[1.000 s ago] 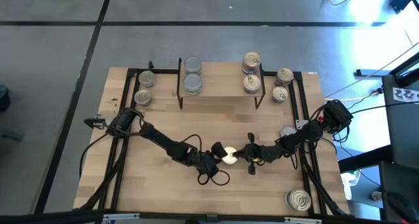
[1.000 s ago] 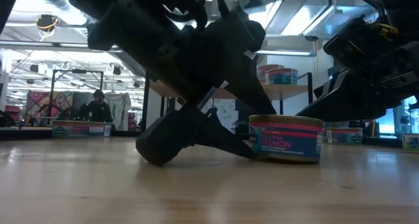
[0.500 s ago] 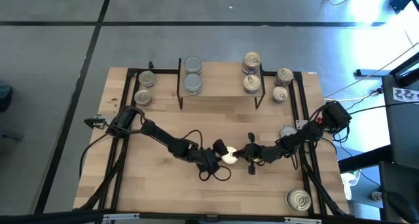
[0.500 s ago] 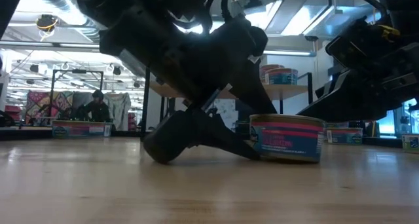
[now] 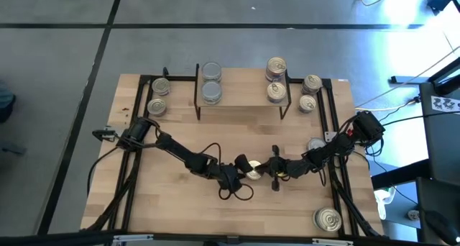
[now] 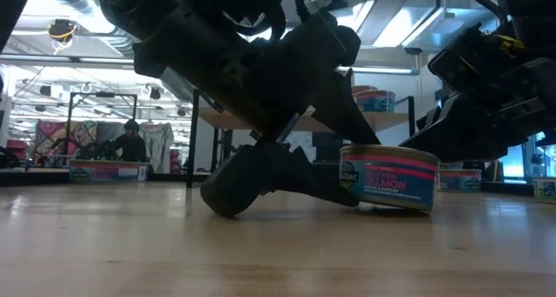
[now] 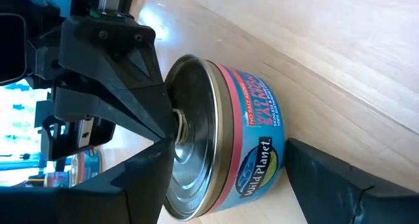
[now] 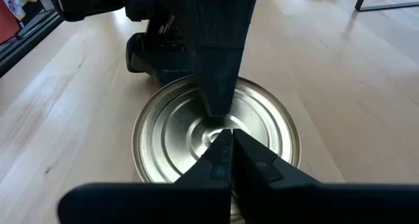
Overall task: Stack canned seafood by type on shelf
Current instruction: Stack the blue pink tuna can on top of the blue pink tuna can on the shelf
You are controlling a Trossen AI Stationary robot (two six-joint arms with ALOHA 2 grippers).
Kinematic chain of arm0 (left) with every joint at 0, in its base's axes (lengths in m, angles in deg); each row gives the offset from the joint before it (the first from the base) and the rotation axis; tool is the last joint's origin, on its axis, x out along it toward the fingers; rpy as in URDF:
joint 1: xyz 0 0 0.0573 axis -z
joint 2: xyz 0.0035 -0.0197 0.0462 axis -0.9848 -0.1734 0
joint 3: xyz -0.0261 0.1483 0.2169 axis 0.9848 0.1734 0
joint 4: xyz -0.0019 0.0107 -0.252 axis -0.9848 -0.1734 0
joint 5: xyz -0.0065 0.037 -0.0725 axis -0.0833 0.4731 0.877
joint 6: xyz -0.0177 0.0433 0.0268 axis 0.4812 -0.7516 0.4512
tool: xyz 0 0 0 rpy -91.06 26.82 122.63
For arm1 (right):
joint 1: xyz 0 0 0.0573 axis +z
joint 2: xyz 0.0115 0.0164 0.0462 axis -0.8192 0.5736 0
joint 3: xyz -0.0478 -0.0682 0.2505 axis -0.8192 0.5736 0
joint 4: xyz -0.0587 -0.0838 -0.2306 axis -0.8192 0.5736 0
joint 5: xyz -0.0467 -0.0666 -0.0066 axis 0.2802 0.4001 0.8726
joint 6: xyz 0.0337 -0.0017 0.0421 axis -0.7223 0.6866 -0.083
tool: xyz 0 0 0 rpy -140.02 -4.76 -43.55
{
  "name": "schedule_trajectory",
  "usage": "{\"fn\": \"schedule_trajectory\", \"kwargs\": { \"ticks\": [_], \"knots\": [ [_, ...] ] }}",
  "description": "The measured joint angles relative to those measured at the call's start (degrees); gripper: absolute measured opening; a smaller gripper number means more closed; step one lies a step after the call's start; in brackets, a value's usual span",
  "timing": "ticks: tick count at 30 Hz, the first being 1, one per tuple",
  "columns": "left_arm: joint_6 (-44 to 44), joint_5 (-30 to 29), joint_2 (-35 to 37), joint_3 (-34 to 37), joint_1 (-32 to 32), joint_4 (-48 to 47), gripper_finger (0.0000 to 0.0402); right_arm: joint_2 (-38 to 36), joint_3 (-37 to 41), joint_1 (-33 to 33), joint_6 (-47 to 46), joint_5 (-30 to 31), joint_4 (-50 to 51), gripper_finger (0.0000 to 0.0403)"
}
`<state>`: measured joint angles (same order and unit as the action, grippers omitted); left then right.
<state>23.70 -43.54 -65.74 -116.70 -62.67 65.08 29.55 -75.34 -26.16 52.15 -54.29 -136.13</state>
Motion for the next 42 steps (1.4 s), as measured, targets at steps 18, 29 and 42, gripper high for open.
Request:
{"fn": "schedule_trajectory", "kwargs": {
  "ticks": [18,29,42],
  "knots": [
    [-0.1,-0.4,-0.3,-0.2,0.0,-0.6,0.0193,0.0,0.1,0.0,-0.1,0.4,-0.7,0.0014],
    [0.9,-3.9,-0.5,-0.2,1.7,0.5,0.0186,0.0,0.1,0.0,-0.2,0.5,-1.3,0.0014],
    [1.3,-7.0,-0.5,-0.3,4.7,-0.6,0.0194,0.4,-0.1,0.1,-1.0,1.7,-7.0,0.0014]
  ]
}}
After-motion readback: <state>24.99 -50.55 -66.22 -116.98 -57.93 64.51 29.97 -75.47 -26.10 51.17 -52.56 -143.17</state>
